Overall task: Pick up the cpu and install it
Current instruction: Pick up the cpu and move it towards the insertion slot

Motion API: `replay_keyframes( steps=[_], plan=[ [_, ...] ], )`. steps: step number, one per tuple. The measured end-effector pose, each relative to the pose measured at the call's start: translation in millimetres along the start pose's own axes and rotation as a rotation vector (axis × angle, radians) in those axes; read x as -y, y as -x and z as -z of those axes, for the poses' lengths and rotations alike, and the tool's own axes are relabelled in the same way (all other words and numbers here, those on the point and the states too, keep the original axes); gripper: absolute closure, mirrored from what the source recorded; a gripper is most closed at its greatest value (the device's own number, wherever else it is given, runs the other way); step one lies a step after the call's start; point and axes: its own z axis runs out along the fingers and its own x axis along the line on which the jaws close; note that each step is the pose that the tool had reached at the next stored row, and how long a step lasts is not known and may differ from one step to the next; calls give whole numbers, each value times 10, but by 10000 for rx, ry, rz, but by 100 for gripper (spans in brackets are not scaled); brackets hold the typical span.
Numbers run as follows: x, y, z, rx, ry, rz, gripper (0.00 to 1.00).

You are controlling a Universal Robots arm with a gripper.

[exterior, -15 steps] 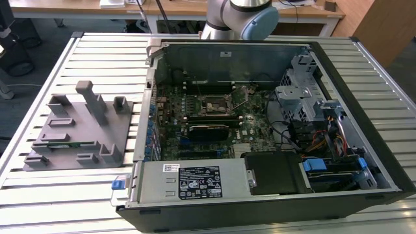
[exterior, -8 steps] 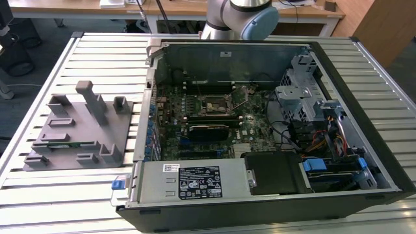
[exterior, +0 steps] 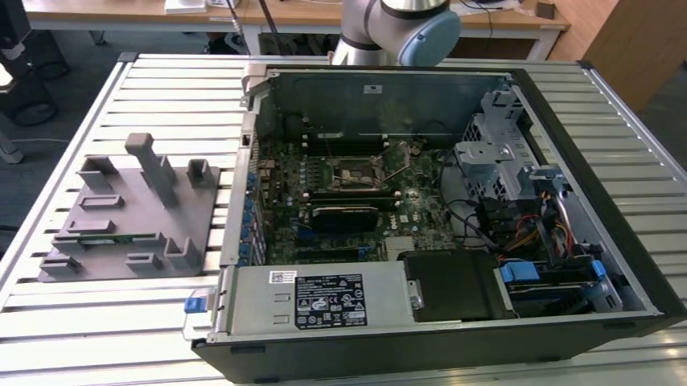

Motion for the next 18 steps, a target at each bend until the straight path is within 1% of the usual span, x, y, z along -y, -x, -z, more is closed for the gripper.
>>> replay_keyframes(
  steps=[8, 18],
  plan=[
    [0, 171, 1, 0, 0, 0, 46],
    [0, 355, 3, 0, 0, 0, 46]
  ],
)
